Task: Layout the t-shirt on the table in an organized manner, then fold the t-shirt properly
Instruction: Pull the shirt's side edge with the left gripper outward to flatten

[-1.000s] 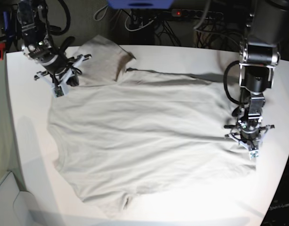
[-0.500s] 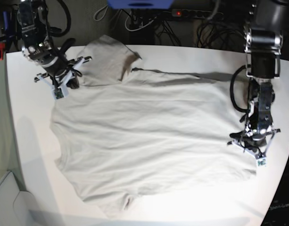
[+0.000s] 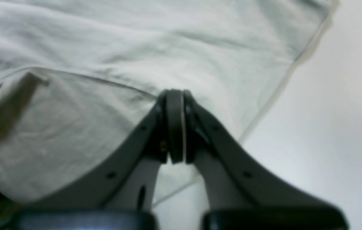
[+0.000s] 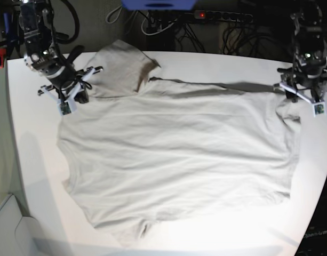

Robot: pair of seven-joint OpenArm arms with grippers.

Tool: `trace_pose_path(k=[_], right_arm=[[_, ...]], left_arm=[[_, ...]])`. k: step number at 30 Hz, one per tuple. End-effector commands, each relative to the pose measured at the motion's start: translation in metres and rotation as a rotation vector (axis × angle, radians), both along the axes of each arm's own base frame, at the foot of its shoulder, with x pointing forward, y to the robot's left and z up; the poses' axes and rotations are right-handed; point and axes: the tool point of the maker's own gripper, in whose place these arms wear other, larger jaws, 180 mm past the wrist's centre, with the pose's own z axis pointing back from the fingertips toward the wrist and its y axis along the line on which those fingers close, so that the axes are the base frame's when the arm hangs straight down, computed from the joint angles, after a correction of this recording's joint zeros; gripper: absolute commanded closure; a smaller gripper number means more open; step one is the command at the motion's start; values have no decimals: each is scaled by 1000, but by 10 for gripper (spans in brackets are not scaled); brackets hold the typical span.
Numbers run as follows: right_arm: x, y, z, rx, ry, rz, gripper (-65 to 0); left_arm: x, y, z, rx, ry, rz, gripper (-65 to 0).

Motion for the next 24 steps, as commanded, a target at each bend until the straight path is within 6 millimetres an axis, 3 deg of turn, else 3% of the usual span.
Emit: trace_pose_path(k=[1, 4, 8, 11, 18, 21, 24], right_arm=[[9, -2, 12, 1, -50, -1, 0], [10, 1, 13, 11, -53, -5, 0], [11, 4, 13, 23, -54, -7, 0], [11, 4, 13, 23, -56, -7, 0], [11, 4, 13, 23, -56, -7, 0], [11, 4, 13, 23, -54, -7, 0], [11, 4, 13, 23, -53, -7, 0]], left_arm=[[1, 11, 11, 43, -43, -19, -485], [-11, 30, 0, 51, -40, -14, -555], [-9, 49, -21, 24, -44, 18, -558], [1, 54, -34, -4, -55, 34, -558], [30, 59, -34, -40, -103, 69, -558], [34, 60, -46, -65, -85, 84, -558], [40, 47, -64, -92, -41, 50, -557]])
